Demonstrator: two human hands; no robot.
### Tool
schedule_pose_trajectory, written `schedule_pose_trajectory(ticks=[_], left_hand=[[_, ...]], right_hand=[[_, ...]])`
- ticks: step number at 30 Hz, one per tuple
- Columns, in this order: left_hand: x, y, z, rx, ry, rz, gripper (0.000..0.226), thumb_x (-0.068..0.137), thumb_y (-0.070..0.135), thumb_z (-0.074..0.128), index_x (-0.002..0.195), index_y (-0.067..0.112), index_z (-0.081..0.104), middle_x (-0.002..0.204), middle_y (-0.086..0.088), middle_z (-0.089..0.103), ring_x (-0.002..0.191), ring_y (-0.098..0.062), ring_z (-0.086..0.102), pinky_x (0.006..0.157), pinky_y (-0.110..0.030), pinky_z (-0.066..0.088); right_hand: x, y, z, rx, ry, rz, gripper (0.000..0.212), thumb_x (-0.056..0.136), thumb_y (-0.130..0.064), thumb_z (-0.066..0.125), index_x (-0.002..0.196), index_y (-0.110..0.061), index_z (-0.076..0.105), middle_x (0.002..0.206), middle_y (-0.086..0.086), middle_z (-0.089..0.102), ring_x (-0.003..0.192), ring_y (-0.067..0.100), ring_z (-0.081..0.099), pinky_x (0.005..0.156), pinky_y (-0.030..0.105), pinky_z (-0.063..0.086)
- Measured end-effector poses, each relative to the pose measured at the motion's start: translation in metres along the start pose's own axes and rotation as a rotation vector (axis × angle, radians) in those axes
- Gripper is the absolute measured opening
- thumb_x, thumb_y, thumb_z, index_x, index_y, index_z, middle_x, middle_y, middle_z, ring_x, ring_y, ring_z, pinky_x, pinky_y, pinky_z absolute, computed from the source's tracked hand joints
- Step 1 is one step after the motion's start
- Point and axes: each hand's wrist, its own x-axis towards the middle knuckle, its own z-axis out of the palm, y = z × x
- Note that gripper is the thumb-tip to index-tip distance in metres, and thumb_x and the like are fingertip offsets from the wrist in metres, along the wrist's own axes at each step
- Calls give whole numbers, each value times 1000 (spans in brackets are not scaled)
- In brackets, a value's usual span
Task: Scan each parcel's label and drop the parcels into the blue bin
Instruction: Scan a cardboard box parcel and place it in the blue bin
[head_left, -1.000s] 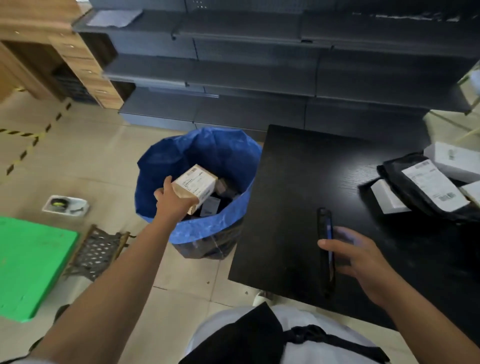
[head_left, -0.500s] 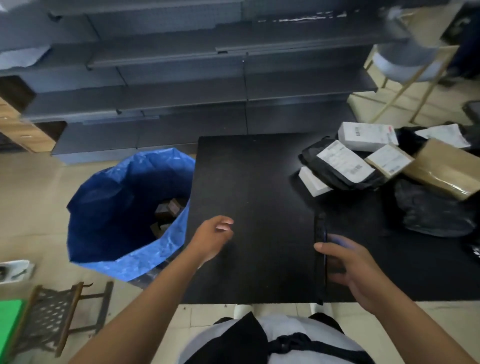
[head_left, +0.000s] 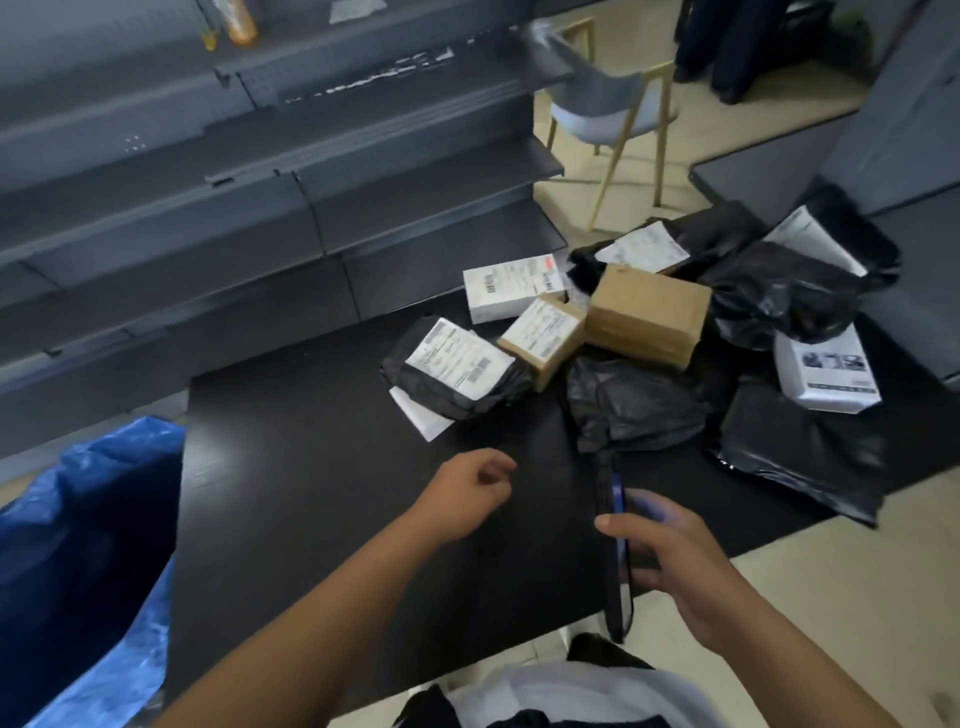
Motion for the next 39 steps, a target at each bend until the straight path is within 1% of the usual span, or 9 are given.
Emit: schedule_pose_trajectory(ticks=[6, 14, 17, 23, 27, 30, 32, 36, 39], left_hand=[[98, 76, -14, 296, 234, 90, 36, 89, 21, 71, 125, 18, 66, 125, -2, 63, 112, -19, 60, 90, -23, 42], [221, 103, 8, 609, 210, -121, 107, 71, 57, 78, 155, 26, 18, 146, -13, 42, 132, -35, 43, 107, -54, 42], [239, 100, 13, 610, 247, -164, 104, 78, 51, 75, 155, 27, 11, 145, -16, 41, 130, -37, 44, 107, -55, 41], [245, 94, 7, 543, 327, -141, 93, 73, 50, 75, 147, 36, 19, 136, -13, 52, 120, -34, 53, 98, -54, 49], [222, 113, -9, 279, 452, -120, 106, 59, 50, 81, 146, 36, 22, 134, -9, 52, 120, -34, 52, 94, -55, 52], [176, 120, -23, -15, 528, -9, 106, 49, 48, 84, 140, 42, 28, 129, 0, 53, 118, -27, 54, 89, -49, 56], [135, 114, -24, -204, 562, 41, 97, 62, 34, 89, 141, 38, 32, 125, 9, 56, 115, -18, 57, 90, -39, 55], [55, 53, -23, -501, 675, -101, 96, 70, 37, 87, 146, 43, 27, 133, 5, 55, 118, -22, 59, 94, -50, 56], [10, 6, -16, -667, 775, -333, 91, 75, 32, 85, 145, 39, 28, 131, 1, 55, 116, -27, 60, 91, -55, 57]], right_hand=[[14, -14, -67, 53, 49, -10, 101, 41, -46, 96, 134, -22, 64, 124, 12, 72, 105, 33, 74, 80, 46, 64], [30, -21, -112, 77, 79, 23, 103, 40, -49, 90, 136, -23, 63, 128, 6, 70, 113, 30, 69, 88, 50, 62], [29, -25, -120, 93, 86, 17, 91, 52, -39, 86, 137, -21, 62, 128, 6, 69, 112, 29, 69, 83, 44, 61], [29, -32, -126, 106, 90, -3, 92, 52, -37, 95, 136, -21, 62, 125, 7, 70, 111, 30, 69, 94, 54, 59], [36, -43, -123, 96, 90, -56, 117, 36, -55, 94, 142, -22, 58, 131, 9, 67, 118, 33, 66, 100, 57, 56], [40, -61, -111, 116, 14, -93, 93, 60, -35, 93, 143, -20, 53, 130, 7, 62, 119, 31, 61, 100, 51, 53], [49, -68, -100, 114, -53, -108, 73, 77, -23, 83, 142, -23, 51, 123, 1, 61, 115, 27, 60, 97, 47, 52], [66, -75, -70, 52, -132, -84, 79, 80, -22, 83, 151, -22, 47, 137, 3, 54, 130, 33, 54, 110, 56, 46], [73, -78, -46, -8, -190, -86, 101, 59, -37, 91, 150, -23, 50, 143, 8, 57, 128, 34, 57, 108, 58, 48]])
